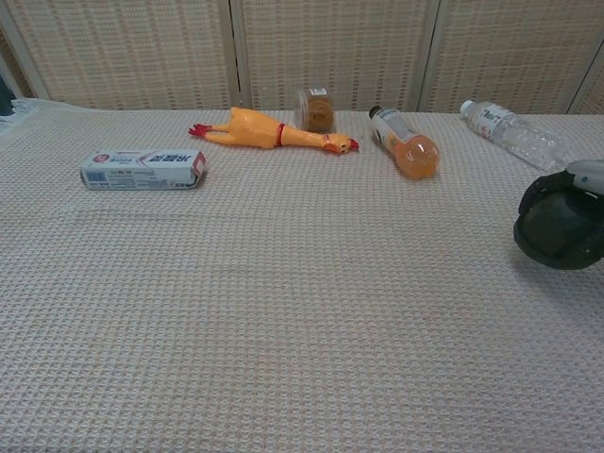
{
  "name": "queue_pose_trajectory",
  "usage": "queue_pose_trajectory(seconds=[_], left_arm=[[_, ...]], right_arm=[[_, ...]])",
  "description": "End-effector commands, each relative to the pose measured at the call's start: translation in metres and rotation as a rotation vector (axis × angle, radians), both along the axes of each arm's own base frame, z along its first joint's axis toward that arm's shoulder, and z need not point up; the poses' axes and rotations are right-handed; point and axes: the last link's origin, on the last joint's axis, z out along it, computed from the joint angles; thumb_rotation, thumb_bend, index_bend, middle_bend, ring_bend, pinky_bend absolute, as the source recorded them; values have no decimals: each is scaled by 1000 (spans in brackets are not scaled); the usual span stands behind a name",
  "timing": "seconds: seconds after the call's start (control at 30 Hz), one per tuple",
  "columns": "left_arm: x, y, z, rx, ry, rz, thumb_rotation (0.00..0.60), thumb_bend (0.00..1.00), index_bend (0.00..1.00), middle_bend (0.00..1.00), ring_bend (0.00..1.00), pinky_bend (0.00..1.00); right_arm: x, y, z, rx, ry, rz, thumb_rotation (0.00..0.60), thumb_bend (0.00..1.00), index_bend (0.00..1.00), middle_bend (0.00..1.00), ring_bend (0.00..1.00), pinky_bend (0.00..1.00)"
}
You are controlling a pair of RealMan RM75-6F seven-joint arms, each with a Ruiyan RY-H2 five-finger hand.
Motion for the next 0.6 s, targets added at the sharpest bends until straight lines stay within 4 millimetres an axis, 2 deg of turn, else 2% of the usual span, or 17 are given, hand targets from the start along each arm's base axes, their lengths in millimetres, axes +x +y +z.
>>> queue_pose_trajectory(seconds=[0.03, 0.17, 0.33, 0.6], left_arm=[[0, 0, 1, 3, -1, -2, 600, 448, 601, 350, 267, 492], [0, 0, 1, 3, -2, 0, 600, 448, 603, 350, 268, 492], [0, 0, 1, 3, -2, -2, 600, 446, 604, 351, 267, 492], [1, -1, 1, 5, -4, -2, 600, 448, 604, 351, 268, 492]], right_arm=[[5, -2, -4, 24, 13, 3, 600, 136, 635, 530, 589, 742], [2, -2, -7, 35, 37, -1, 600, 136, 612, 511, 541, 717], [-4, -1, -10, 74, 76, -24, 600, 136, 537, 288, 273, 476], [-3, 0, -12, 65, 81, -5, 600, 136, 441, 138, 106, 302]])
